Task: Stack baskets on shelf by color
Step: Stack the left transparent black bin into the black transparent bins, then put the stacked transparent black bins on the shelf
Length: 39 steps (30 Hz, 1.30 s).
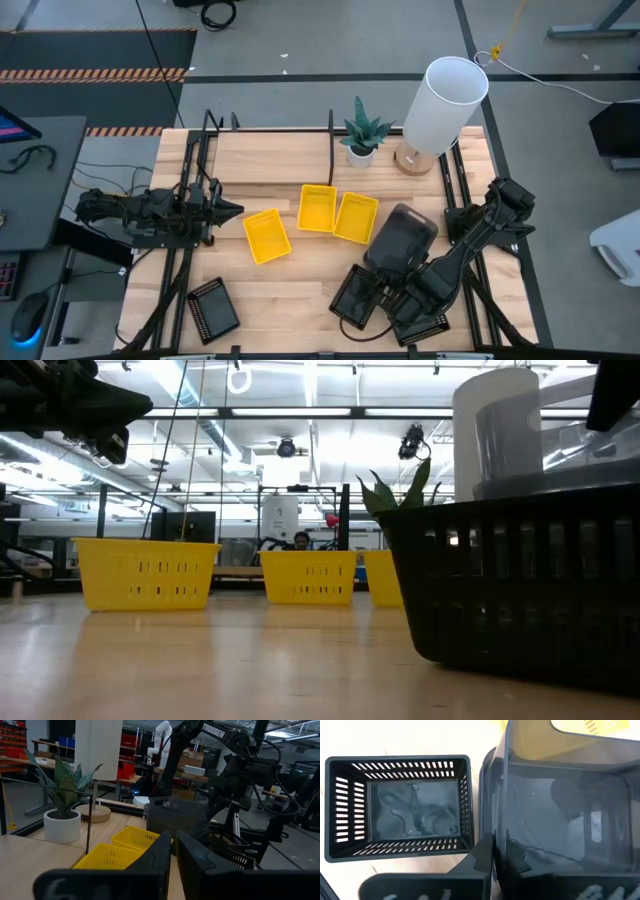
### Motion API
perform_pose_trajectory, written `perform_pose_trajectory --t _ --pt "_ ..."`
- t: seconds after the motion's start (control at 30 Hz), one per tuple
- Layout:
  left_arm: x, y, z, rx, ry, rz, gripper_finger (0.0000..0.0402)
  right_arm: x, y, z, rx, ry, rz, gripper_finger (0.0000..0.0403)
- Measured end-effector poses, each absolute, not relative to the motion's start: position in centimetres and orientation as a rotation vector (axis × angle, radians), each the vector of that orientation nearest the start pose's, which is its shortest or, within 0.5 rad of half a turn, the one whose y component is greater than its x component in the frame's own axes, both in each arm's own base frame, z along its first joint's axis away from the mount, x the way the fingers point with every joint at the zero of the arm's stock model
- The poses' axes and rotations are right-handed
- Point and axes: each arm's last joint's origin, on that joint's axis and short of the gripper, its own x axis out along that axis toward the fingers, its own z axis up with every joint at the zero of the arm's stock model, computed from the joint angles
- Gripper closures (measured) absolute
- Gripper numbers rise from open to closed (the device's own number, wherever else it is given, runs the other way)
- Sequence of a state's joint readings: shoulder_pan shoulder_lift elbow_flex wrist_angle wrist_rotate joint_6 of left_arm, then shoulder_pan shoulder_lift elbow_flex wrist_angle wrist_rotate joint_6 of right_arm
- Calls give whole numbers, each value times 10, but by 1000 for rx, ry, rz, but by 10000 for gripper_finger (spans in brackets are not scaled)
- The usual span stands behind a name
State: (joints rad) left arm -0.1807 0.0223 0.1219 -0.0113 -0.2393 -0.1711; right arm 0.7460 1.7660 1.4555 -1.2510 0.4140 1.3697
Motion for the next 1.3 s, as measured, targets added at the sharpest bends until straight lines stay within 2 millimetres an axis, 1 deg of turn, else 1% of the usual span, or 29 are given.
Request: perform_pose_trajectory --t 0.13,0.4,0.5,0.6,0.7,0.8,0.97,1.03,1.13,1.3 --pt "89 -9 202 -189 -91 51 363 246 211 250 322 1166 -603 361" --pt "89 -9 202 -189 -91 51 373 245 210 250 321 1181 -606 310" --pt "89 -9 202 -189 -91 51 372 246 209 256 322 1196 -609 291" --pt "89 -9 202 -189 -91 51 367 247 208 264 304 1158 -611 278" --pt "89 -9 202 -189 -91 51 363 248 208 266 266 1112 -609 273" --pt "89 -9 202 -189 -91 51 361 247 206 263 252 1110 -623 275" --pt "89 -9 202 -189 -91 51 365 248 207 260 268 1121 -616 279" --pt "89 -9 202 -189 -91 51 368 250 206 260 279 1123 -608 274" --pt "89 -9 202 -189 -91 51 370 255 204 260 313 1151 -587 255" --pt "89 -9 202 -189 -91 51 372 266 198 260 334 1131 -556 202"
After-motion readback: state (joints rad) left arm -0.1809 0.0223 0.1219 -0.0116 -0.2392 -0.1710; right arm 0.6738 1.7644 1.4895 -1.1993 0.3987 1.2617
